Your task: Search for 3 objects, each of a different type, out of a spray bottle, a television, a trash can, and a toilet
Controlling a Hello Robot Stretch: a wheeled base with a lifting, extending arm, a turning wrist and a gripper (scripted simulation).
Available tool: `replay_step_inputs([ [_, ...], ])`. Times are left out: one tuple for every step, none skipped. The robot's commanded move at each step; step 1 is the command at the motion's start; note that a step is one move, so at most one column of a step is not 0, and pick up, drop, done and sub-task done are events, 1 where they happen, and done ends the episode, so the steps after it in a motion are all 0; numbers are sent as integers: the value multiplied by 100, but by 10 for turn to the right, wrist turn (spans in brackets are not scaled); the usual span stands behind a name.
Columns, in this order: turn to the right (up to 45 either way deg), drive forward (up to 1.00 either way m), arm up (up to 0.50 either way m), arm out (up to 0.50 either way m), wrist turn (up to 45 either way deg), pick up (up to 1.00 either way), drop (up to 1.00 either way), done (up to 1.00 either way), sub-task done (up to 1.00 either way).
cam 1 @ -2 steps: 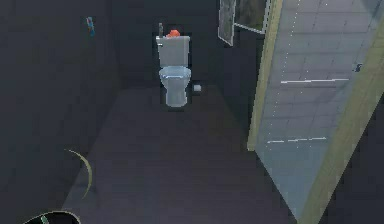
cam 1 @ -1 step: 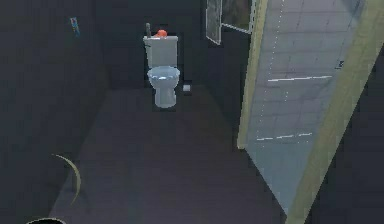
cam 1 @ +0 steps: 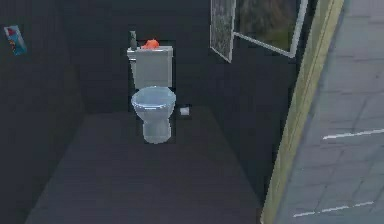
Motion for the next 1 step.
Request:
replay_step_inputs([
  [420, 0, 0, 0, 0, 0, 0, 0, 0],
])
